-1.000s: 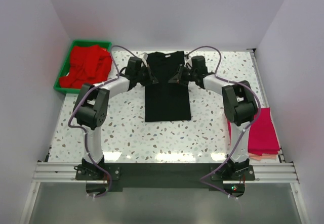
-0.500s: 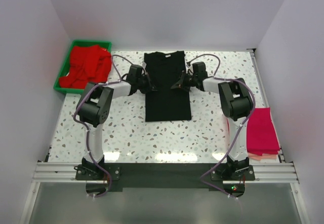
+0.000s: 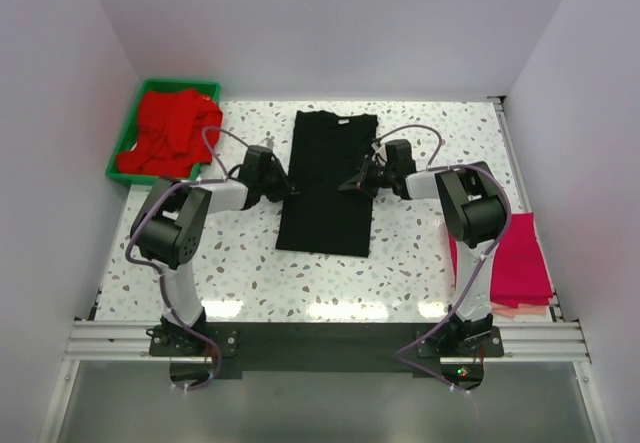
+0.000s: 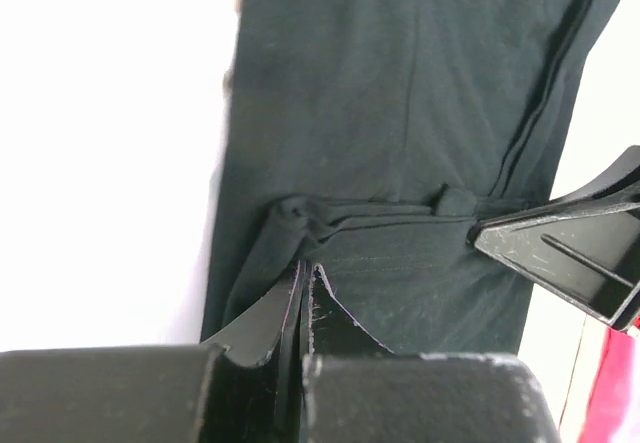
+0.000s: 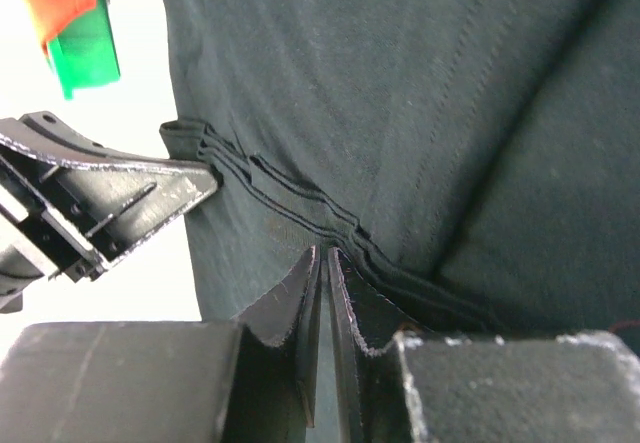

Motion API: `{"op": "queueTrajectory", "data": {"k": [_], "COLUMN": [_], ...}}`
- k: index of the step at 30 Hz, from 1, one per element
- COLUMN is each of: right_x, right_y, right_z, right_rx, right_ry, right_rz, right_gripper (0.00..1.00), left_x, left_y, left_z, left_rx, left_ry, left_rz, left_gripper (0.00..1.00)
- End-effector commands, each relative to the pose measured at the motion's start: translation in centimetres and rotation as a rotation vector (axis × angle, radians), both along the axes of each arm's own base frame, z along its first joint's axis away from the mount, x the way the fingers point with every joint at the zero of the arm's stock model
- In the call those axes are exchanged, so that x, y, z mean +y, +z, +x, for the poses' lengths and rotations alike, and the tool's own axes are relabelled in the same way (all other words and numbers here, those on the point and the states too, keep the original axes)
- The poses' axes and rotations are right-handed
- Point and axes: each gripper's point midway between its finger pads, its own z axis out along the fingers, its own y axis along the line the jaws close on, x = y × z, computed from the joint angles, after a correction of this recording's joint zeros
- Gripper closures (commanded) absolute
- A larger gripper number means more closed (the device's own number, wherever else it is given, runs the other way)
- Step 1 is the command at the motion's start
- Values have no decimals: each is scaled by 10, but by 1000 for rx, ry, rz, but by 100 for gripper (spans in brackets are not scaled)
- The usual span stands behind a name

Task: Fold and stack the t-shirts
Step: Fold the tshirt

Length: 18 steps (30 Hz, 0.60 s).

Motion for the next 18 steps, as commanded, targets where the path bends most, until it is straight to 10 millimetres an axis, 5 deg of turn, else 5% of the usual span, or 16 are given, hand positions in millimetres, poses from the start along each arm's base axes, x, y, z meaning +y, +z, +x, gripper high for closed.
{"op": "queueTrajectory", "data": {"k": [1,5,11,18], "right_x": [-12,-10,-10,-28], "right_y": [-38,-39,-46,-39], "right_z": [-42,-54,-56,-34], "right_rx": [122,115,131,148], "right_ry": [7,44,57,44], "right_rz": [-90,-89,-113,-55], "right_gripper": [87,87,87,84], "left_x": [35,41,38,45], "left_y": [-29,-26,-17,-18], "left_z": [-37,-51,-40,-37], "left_rx": [89,80,56,71], "left_ry": [75,81,65,89], "left_rz": [101,98,107,106], "left_gripper": [100,100,100,100]}}
